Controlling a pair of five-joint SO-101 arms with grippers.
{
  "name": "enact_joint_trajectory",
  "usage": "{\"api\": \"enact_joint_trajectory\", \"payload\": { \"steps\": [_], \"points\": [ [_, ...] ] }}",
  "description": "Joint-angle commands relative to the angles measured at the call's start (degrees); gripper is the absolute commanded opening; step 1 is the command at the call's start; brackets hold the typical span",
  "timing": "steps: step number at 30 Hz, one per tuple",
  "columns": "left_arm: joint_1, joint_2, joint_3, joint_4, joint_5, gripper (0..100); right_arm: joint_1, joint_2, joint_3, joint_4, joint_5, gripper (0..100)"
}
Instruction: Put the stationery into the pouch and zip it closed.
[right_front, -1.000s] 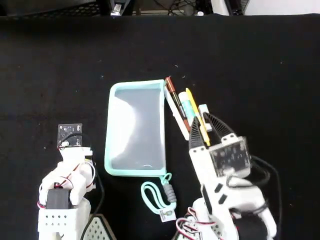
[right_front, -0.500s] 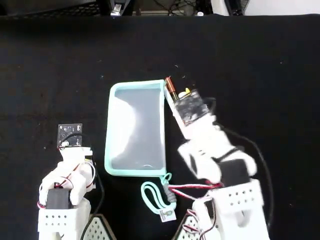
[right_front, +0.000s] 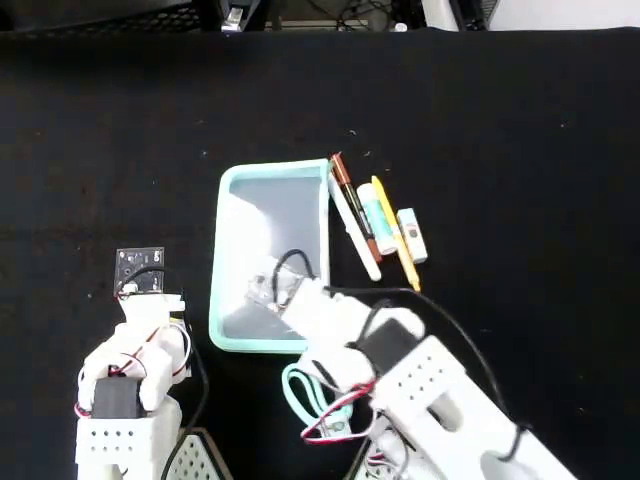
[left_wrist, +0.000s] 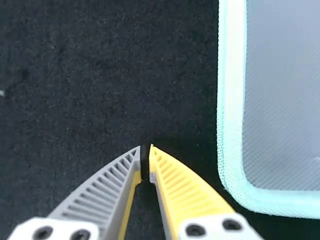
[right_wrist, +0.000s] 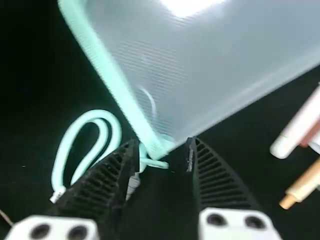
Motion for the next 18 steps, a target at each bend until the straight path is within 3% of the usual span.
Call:
{"api": "enact_joint_trajectory", "payload": {
  "steps": [1, 8, 13, 18],
  "points": [
    [0.2, -0.4, 0.4, -0.7, -0.5, 5, -1.3, 9.4, -2.9, -1.2, -0.4, 17.2],
    [0.2, -0.4, 0.4, -0.7, -0.5, 5, -1.4, 27.4, -9.2, 0.8, 0.9, 27.6],
    [0.2, -0.4, 0.4, -0.7, -0.5, 5, -1.4, 34.5, -11.3, 0.5, 0.9, 18.5],
    [0.2, -0.4, 0.4, -0.7, -0.5, 5, -1.1, 39.0, -11.2, -3.6, 1.2, 2.5]
  ]
}}
